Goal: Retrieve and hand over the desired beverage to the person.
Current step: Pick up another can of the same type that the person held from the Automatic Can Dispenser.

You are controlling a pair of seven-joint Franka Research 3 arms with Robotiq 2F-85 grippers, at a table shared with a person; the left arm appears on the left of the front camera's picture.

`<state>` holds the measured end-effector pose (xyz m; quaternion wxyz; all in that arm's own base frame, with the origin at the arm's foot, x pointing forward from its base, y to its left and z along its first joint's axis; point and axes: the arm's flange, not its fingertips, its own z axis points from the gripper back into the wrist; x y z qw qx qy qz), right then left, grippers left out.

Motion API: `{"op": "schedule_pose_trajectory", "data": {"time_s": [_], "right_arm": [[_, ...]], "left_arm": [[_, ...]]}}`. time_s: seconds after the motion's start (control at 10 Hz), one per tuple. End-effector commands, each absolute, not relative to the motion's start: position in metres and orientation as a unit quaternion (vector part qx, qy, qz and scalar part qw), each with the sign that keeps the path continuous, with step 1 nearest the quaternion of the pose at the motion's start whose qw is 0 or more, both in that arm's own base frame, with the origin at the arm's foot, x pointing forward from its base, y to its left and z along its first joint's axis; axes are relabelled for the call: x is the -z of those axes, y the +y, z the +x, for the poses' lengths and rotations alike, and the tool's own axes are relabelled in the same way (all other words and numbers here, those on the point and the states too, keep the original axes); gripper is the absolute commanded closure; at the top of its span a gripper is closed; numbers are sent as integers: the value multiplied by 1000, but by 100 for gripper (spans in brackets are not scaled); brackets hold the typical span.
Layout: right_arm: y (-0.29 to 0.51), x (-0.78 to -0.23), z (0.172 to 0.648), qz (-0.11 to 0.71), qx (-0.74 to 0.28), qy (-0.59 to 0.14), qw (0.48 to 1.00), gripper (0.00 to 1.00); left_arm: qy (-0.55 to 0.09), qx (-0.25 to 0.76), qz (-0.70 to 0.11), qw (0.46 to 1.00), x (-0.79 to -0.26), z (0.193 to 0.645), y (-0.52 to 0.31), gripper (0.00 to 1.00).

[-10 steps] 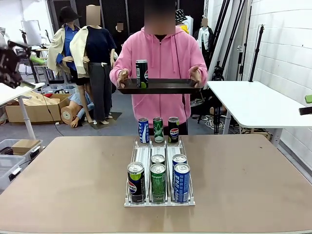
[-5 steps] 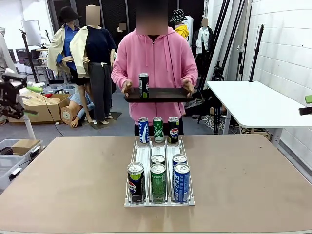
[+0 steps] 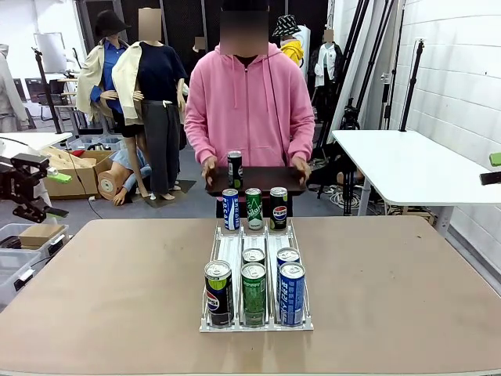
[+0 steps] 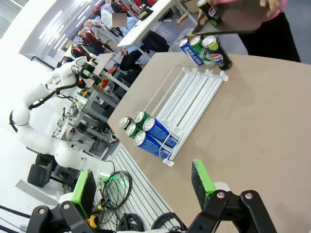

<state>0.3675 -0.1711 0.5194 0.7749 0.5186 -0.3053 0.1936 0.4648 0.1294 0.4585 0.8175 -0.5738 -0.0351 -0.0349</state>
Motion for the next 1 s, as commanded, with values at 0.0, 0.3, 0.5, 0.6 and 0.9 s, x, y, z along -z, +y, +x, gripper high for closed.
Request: {"op": "schedule_pose_trajectory", "data": {"time_s": [0.0, 0.3, 0.5, 0.6, 0.9], "right_arm": [[-171, -519, 368, 522, -200, -309, 769, 0], [-171, -519, 368, 522, -200, -309, 769, 0], [-171, -519, 368, 522, -200, -309, 769, 0], [-171, -519, 368, 522, -200, -309, 769, 0], [-171, -519, 368, 522, -200, -309, 769, 0]], "left_arm": [[-32, 33, -583, 811, -475, 467, 142, 0], [-35, 35, -574, 818, -458, 465, 129, 0], [-35, 35, -574, 818, -458, 465, 129, 0], [-35, 35, -574, 818, -458, 465, 129, 0], [-35, 35, -574, 818, -458, 465, 129, 0]]}}
